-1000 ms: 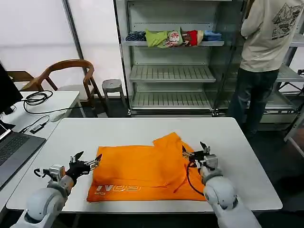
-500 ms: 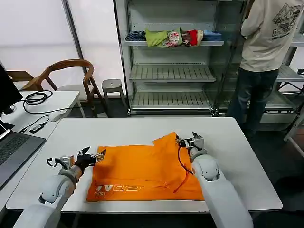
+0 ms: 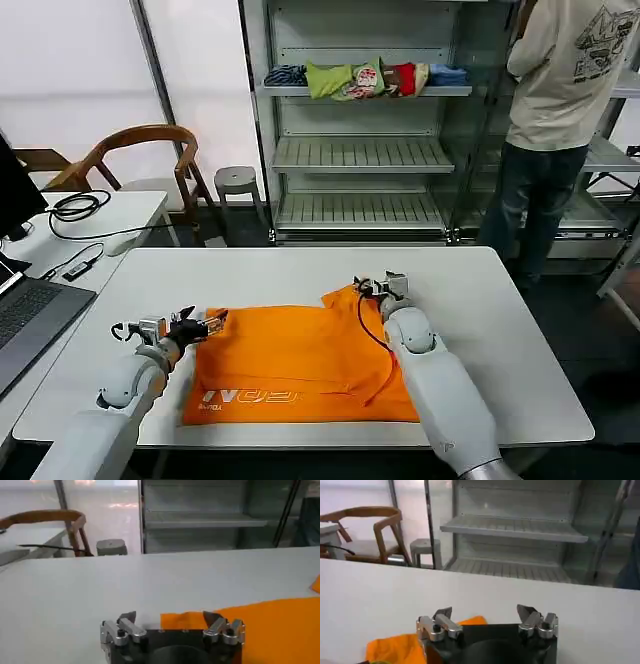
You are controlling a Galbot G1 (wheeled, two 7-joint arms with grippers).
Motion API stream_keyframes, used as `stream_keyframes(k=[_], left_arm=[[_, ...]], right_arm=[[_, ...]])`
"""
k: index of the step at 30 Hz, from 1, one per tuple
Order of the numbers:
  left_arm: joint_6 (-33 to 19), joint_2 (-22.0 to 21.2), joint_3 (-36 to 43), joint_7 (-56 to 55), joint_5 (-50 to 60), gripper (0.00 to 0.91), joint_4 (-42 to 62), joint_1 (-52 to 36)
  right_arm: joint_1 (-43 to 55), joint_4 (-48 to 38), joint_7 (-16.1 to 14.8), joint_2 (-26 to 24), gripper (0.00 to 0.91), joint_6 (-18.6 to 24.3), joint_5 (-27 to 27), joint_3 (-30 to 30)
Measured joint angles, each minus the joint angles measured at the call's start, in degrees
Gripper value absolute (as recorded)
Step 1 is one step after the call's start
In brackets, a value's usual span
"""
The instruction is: Fold and organize the clothes.
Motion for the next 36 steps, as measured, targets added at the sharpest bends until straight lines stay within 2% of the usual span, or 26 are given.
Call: stream_keyframes(k=[7,8,9,10,11,36], left_arm=[[-0.2,-0.2,0.5,0.5,0.1,0.907,2.3,-1.3],[-0.2,-0.2,0.6,0.6,0.1,0.615,2.5,-1.4],[-0.2,-0.2,0.6,0.6,0.1,0.101,2.6,-1.5],[-0.1,-0.2,0.7,0.6,0.2,0.04,2.7,-1.5],[-0.1,-0.2,0.7,0.7,0.1,0.03,2.7,-1.5],[0.3,-0.2,0.6,2.4,-0.4,0.03,2.3,-0.6]], right_arm=[[1.1,-3.1,-0.6,0.5,0.907,0.2,-0.1,0.0],[1.2,-3.4,-0.7,0.6,0.907,0.2,0.0,0.0],[1.3,-3.6,-0.7,0.7,0.584,0.2,0.0,0.0],[1.4,-3.8,-0.8,0.8,0.252,0.2,0.0,0.0],[1.5,-4.0,-0.9,1.0,0.0,0.2,0.1,0.0],[1.7,-4.7,-2.5,0.6,0.0,-1.5,2.3,-0.3]])
